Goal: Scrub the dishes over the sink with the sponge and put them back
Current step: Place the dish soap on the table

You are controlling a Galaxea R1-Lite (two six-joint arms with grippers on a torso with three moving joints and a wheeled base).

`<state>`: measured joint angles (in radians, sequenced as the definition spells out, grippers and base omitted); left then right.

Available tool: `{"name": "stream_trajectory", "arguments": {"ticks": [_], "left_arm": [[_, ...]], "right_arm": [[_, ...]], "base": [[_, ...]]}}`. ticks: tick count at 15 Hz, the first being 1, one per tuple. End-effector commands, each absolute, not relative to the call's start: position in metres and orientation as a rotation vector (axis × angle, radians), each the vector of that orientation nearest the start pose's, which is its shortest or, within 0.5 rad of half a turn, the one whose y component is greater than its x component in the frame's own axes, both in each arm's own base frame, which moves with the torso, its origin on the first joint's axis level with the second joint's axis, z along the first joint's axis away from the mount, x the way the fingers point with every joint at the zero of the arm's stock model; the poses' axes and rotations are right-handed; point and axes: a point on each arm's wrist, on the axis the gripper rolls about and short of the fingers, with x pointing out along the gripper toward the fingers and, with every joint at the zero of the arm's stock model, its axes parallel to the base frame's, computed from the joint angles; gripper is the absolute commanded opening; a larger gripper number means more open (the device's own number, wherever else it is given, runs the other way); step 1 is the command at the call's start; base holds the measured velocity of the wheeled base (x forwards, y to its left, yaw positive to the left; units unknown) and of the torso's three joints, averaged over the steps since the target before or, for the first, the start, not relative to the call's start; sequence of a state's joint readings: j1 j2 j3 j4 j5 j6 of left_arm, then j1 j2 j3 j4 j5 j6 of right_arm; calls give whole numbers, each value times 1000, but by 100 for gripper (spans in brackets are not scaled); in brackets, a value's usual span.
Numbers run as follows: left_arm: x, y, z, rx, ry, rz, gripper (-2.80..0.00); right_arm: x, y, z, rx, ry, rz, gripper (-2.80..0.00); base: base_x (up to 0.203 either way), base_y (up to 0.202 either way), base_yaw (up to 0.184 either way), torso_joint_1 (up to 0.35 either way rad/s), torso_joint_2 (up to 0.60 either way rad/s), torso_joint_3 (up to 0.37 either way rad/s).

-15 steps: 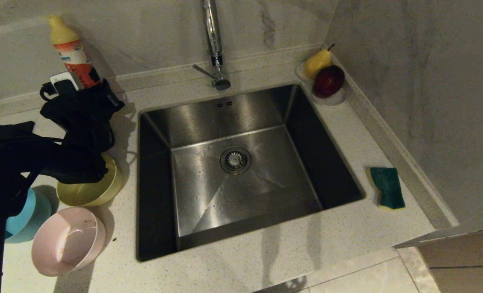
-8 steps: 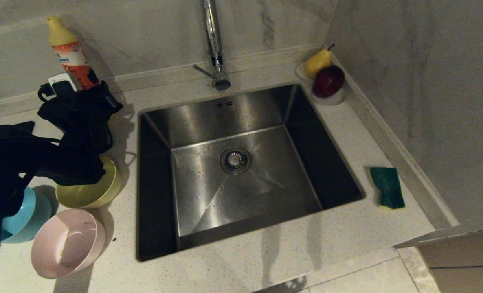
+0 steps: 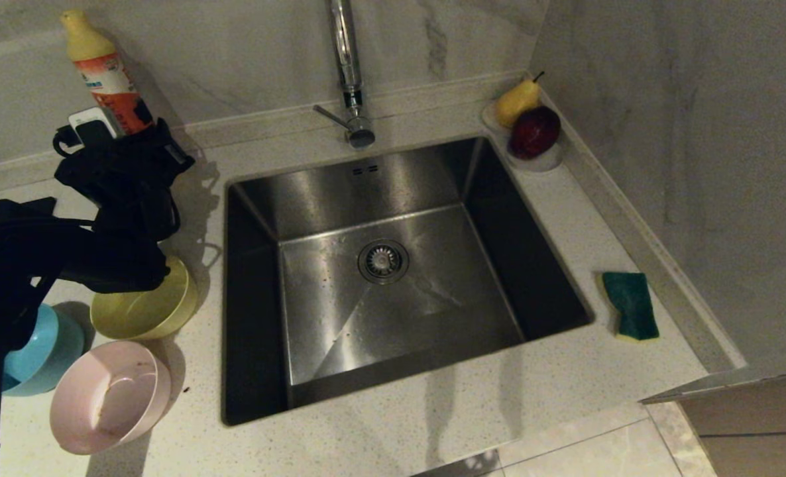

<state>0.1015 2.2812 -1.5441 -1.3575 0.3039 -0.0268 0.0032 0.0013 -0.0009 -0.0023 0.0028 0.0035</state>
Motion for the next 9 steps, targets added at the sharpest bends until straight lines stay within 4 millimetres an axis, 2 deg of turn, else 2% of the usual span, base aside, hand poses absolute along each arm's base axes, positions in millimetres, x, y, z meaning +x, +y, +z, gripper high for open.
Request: {"name": "stream_trajectory", "arguments": {"ticks": [1, 3, 9], "left_arm": [[461, 55, 225, -91, -626, 392, -280], [467, 58, 225, -90, -556, 416, -280], [468, 63, 254, -99, -497, 485, -280]], "right_arm": [[-23, 0, 76, 3, -2, 8, -280], [-23, 0, 76, 3, -2, 7, -280], [-23, 0, 76, 3, -2, 7, -280]], "base": [[0, 0, 0, 0, 0, 0], [0, 0, 0, 0, 0, 0], [0, 0, 0, 0, 0, 0]]}}
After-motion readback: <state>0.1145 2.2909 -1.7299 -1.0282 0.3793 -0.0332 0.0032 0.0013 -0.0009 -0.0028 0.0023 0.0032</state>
